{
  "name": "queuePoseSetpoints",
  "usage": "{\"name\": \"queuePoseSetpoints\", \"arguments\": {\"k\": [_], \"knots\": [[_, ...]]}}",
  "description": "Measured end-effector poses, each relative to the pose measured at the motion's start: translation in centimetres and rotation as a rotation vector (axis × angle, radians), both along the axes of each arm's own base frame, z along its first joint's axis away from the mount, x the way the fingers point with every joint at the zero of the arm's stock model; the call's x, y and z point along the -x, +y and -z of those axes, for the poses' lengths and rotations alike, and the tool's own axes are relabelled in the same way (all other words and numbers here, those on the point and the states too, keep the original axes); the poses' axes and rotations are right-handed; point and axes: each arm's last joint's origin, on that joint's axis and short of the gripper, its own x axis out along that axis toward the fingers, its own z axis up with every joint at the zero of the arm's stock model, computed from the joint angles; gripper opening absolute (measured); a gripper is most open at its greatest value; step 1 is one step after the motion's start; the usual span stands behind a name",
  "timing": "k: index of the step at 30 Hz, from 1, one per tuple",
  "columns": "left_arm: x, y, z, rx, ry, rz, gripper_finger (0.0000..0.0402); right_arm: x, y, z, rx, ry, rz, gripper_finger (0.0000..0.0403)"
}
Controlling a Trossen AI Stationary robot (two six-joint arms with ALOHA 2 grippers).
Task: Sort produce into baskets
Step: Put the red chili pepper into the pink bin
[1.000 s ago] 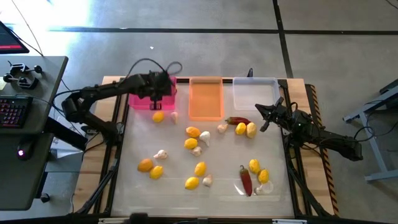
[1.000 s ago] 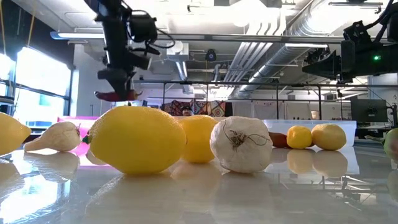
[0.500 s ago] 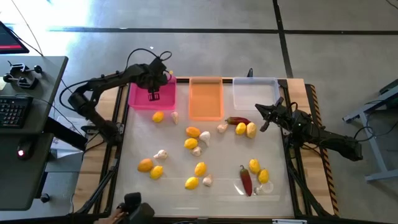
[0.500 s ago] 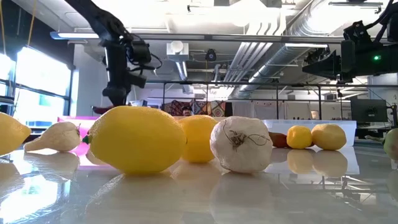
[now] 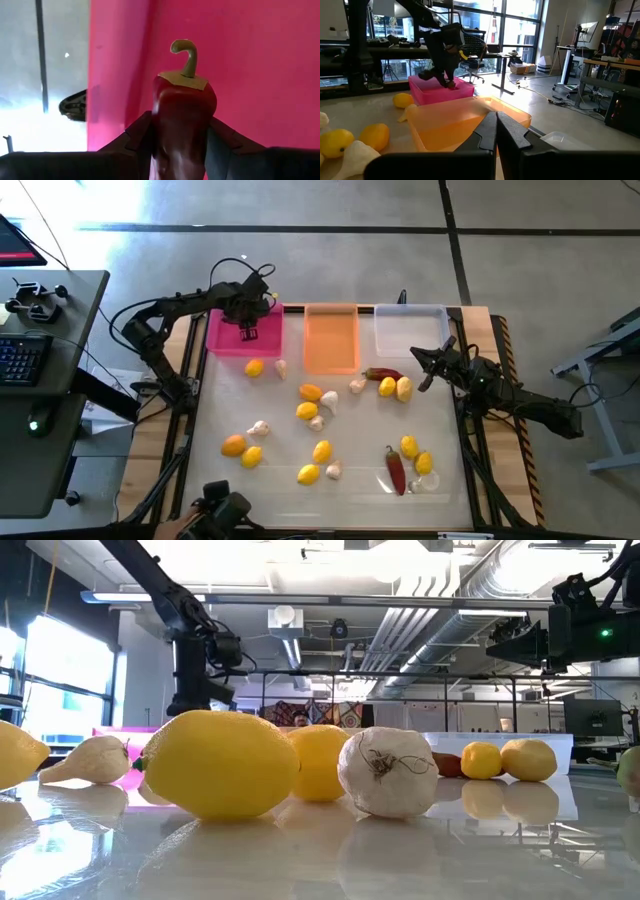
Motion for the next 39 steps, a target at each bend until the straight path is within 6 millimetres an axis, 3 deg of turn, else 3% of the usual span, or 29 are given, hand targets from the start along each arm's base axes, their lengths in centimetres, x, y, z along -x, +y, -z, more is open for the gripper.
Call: {"name": "queuePoseSetpoints", "arguments": {"k": [5,15,19,24,30,39], "knots": [[-0.2,0.4,0.0,-0.049,0.001,-0.001,0.0126,0.0,0.0,0.0,0.0,0.0,0.0,0.0],[-0.2,0.3,-0.2,-0.065,-0.04,-0.096,0.0218,0.0,0.0,0.0,0.0,0.0,0.0,0.0],[-0.2,0.3,-0.2,-0.065,-0.046,-0.109,0.0234,0.0,0.0,0.0,0.0,0.0,0.0,0.0],[-0.4,0.3,-0.8,-0.053,-0.136,-0.13,0.0226,0.0,0.0,0.0,0.0,0.0,0.0,0.0],[-0.8,-0.4,-3.5,-0.068,-0.378,-0.145,0.0192,0.0,0.0,0.0,0.0,0.0,0.0,0.0],[-2.2,-5.2,-4.5,-0.201,-0.79,0.021,0.0136,0.0,0.0,0.0,0.0,0.0,0.0,0.0]]}}
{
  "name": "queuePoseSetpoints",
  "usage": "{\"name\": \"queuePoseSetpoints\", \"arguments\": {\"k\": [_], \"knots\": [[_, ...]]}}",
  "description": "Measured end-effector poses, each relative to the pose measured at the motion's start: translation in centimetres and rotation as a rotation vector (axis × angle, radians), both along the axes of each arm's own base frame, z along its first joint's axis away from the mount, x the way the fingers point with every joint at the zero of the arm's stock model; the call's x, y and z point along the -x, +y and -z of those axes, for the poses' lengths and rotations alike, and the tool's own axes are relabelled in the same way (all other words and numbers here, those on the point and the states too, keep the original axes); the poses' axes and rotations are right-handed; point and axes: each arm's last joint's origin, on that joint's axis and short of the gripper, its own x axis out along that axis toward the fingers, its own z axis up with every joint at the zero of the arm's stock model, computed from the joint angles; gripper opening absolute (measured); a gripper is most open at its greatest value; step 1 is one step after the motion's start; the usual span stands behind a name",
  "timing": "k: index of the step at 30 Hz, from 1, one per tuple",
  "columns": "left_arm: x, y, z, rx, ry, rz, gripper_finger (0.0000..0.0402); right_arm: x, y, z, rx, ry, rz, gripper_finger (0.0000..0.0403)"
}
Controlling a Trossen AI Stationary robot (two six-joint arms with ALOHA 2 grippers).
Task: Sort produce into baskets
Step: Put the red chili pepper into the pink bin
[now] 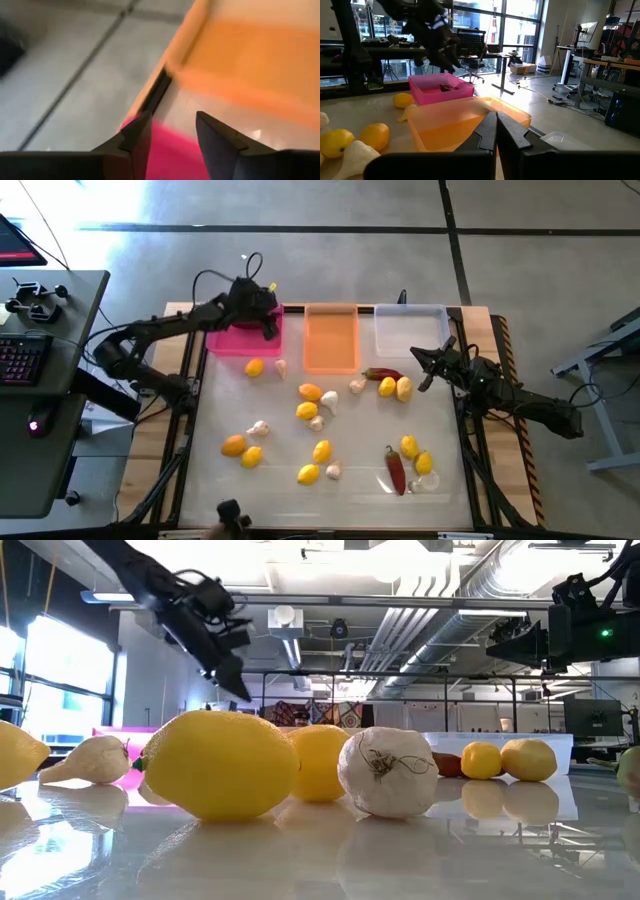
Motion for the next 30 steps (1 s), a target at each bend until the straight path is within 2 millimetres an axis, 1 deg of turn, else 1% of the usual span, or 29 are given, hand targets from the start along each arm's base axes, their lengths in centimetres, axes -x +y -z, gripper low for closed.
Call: {"name": "queuePoseSetpoints", "arguments": {"k": [5,11,17,21,30], "knots": [[-0.6,-2.6,0.5,-0.091,-0.151,0.069,0.0112,0.0,0.0,0.0,0.0,0.0,0.0,0.0],[-1.3,-5.0,1.2,-0.093,-0.274,0.167,0.0091,0.0,0.0,0.0,0.0,0.0,0.0,0.0],[-1.1,-6.0,1.9,-0.047,-0.451,0.273,0.0072,0.0,0.0,0.0,0.0,0.0,0.0,0.0],[-0.3,-6.3,2.4,-0.085,-0.544,0.314,0.0055,0.0,0.0,0.0,0.0,0.0,0.004,0.0],[1.2,-7.1,4.0,-0.094,-0.598,0.353,0.0023,0.0,0.0,-0.1,0.002,-0.006,0.003,0.0]]}}
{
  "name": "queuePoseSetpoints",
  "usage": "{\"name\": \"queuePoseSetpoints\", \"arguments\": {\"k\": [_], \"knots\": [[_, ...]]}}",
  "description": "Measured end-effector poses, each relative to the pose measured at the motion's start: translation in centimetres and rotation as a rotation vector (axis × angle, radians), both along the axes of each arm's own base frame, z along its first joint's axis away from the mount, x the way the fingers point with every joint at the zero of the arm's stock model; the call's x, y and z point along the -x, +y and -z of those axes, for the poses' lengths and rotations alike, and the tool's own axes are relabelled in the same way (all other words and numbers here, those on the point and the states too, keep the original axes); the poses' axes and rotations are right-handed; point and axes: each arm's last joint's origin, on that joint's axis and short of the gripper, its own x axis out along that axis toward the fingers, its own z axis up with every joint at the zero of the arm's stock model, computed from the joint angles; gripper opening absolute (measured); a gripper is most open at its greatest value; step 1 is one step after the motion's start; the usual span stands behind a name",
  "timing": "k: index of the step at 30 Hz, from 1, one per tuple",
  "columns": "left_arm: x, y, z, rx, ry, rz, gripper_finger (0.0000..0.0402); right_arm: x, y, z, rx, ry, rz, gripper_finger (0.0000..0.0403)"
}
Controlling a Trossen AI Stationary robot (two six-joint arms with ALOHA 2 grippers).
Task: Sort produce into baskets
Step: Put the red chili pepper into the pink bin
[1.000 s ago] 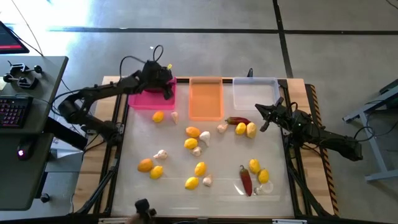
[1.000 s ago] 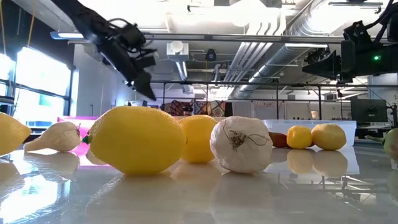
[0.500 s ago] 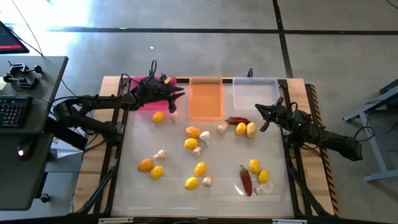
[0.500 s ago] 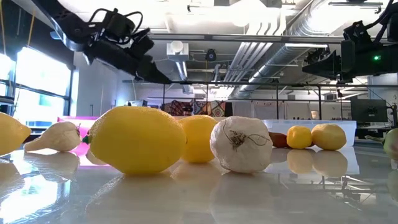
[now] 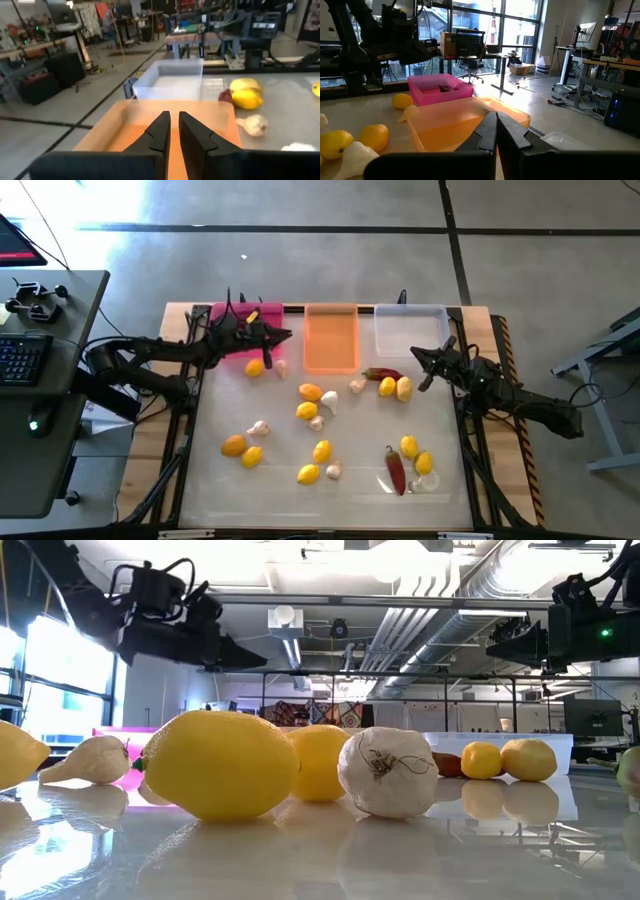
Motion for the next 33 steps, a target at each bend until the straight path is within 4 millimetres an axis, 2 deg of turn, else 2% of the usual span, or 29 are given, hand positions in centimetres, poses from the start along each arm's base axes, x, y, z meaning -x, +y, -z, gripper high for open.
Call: {"name": "queuePoseSetpoints", "arguments": {"k": [13,19,23,28,33], "knots": [[1.7,-1.1,1.6,-0.005,-0.046,-0.001,0.0009,0.0,0.1,-0.4,0.035,-0.023,-0.033,0.0],[1.7,-1.2,1.7,0.019,-0.048,-0.001,0.0009,0.1,0.1,-1.0,0.046,-0.095,-0.005,0.0],[1.7,-1.2,1.7,0.019,-0.048,0.0,0.0008,0.0,0.2,-1.2,0.045,-0.117,-0.077,0.0],[1.7,-1.2,1.7,0.017,-0.049,-0.001,0.0008,-0.6,0.1,-0.6,-0.067,-0.096,-0.11,0.0006],[1.7,-1.1,1.6,-0.006,-0.051,-0.01,0.0009,-1.5,-0.1,0.6,-0.168,0.01,-0.113,0.0041]]}}
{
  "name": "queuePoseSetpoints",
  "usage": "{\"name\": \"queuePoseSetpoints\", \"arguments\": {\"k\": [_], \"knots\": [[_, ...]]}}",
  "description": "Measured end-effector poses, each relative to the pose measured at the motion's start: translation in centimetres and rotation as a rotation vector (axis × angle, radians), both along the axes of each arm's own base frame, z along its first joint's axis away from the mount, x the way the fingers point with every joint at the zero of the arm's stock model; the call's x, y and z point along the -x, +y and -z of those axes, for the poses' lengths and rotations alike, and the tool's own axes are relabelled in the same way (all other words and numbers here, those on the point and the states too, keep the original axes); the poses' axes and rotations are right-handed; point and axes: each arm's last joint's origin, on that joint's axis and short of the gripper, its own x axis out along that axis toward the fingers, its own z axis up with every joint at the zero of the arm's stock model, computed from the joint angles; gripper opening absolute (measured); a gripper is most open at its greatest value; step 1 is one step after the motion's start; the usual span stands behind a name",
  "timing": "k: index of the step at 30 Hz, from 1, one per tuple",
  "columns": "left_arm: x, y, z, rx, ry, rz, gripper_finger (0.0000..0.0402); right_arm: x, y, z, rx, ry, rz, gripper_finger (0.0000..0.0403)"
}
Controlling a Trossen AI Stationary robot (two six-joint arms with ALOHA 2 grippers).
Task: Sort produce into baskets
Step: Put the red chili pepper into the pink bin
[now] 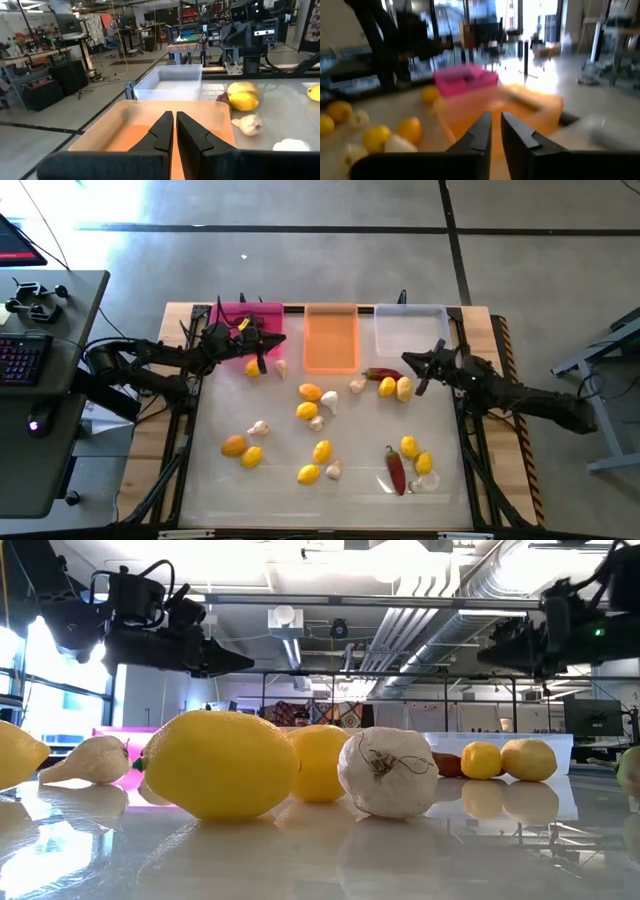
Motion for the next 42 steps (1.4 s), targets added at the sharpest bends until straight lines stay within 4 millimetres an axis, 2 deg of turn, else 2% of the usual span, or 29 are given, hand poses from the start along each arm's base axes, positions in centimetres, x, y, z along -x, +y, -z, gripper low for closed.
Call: {"name": "queuePoseSetpoints", "arguments": {"k": [4,12,17,23,32,37,42], "knots": [[0.0,0.0,-0.1,-0.011,-0.002,0.0,0.0009,-0.7,-0.2,0.2,-0.031,0.094,-0.001,0.009],[0.0,0.0,-0.1,-0.012,-0.002,-0.004,0.0009,-3.0,-1.0,-2.2,-0.114,0.314,0.0,0.0176],[0.0,0.0,-0.1,-0.011,-0.001,-0.004,0.0009,-4.8,-1.5,-3.4,-0.198,0.534,0.005,0.0195],[0.0,0.0,-0.1,-0.004,-0.003,-0.004,0.0009,-7.7,-2.2,-4.1,-0.266,0.665,-0.062,0.0198],[0.0,0.0,-0.1,-0.003,-0.002,-0.004,0.0009,-11.6,-2.0,-2.9,-0.264,0.829,-0.134,0.0204],[0.0,0.0,-0.1,-0.002,-0.002,-0.004,0.0009,-13.6,-1.6,-2.6,-0.238,0.886,-0.159,0.0248],[0.0,0.0,-0.1,-0.001,-0.003,-0.004,0.0009,-14.8,-1.9,-1.9,-0.194,1.023,-0.131,0.0293]]}}
